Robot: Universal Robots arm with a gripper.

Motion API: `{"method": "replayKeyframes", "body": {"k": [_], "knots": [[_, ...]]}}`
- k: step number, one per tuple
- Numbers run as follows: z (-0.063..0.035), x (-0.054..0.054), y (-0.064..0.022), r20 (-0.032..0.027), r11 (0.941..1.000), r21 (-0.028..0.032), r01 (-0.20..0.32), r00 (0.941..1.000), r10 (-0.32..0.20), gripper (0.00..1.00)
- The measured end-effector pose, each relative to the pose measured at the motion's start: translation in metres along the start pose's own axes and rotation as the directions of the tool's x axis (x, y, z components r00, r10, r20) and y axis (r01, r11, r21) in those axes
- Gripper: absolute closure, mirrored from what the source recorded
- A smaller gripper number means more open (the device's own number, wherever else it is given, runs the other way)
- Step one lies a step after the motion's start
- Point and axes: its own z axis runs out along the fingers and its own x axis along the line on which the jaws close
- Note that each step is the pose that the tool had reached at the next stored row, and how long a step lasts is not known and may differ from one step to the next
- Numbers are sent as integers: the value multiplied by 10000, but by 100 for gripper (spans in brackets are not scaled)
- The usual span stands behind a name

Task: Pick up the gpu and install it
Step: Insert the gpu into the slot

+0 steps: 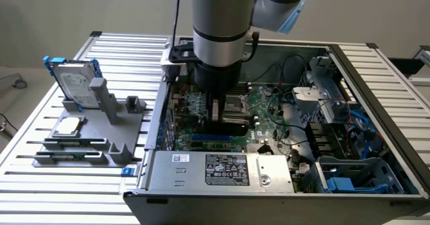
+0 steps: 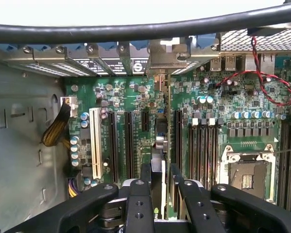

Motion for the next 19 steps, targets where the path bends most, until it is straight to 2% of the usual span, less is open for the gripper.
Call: {"method": "replayKeyframes", "body": {"k": [9,19], "knots": [[69,4,19,38,10000,-7,-7,10000,8,74],[106,6,37,55,10000,-52,-19,10000,20,74]]}}
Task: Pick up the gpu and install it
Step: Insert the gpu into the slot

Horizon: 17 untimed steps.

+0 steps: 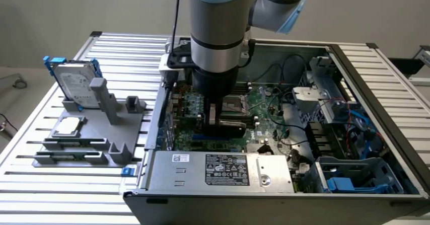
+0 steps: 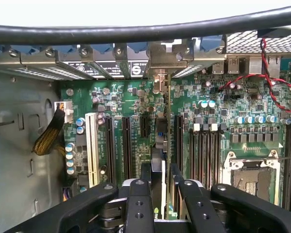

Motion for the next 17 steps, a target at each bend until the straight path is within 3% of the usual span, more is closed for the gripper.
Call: {"method": "replayKeyframes", "body": {"k": [12,17], "knots": [[30,2,2,5,10000,-14,6,10000,-6,74],[31,2,2,7,10000,-74,17,10000,-16,74]]}}
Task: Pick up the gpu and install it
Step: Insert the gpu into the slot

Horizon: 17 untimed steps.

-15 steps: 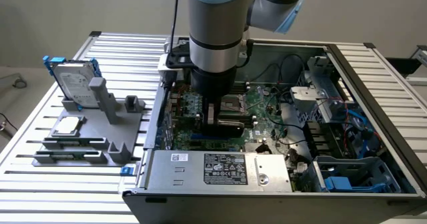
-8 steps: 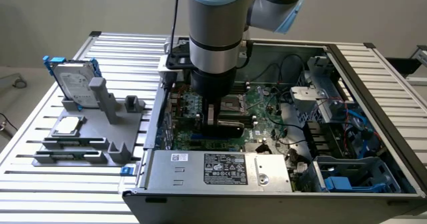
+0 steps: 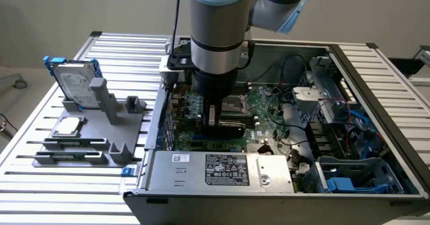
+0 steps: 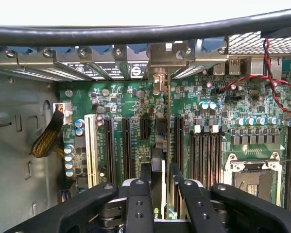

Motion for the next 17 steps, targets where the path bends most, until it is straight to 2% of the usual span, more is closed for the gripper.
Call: {"method": "replayKeyframes", "body": {"k": [4,17], "knots": [[0,0,-4,1,10000,-45,45,10000,-45,74],[-16,-1,-20,-2,9998,-80,162,9999,-162,74]]}}
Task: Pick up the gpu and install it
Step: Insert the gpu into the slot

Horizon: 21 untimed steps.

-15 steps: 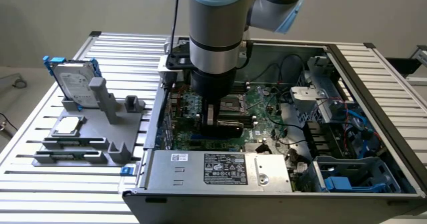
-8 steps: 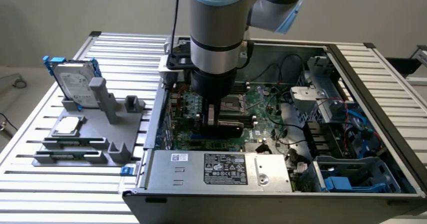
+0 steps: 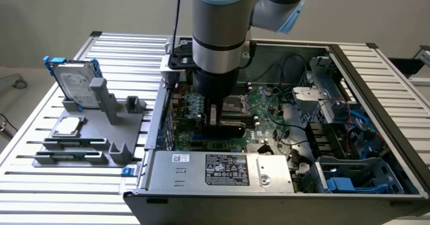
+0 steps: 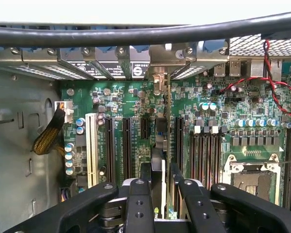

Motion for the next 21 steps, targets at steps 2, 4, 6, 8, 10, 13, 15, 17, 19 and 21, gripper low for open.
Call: {"method": "replayKeyframes", "body": {"k": [2,4,6,8,10,13,15,17,19,21], "knots": [[0,0,0,-1,10000,-5,0,10000,0,74],[0,0,0,-3,10000,-16,-1,10000,1,74],[3,0,0,-2,10000,-27,-2,10000,2,74],[6,0,0,-3,10000,-34,-2,10000,2,74],[8,0,0,-2,10000,-38,2,10000,-2,74],[14,1,0,-2,10000,-47,21,10000,-21,74],[19,2,0,-5,10000,-53,43,10000,-43,74],[28,3,1,-7,10000,-61,55,10000,-55,74],[38,4,0,-9,10000,-70,66,10000,-66,74],[51,3,-1,1,9999,-71,76,10000,-76,74]]}}
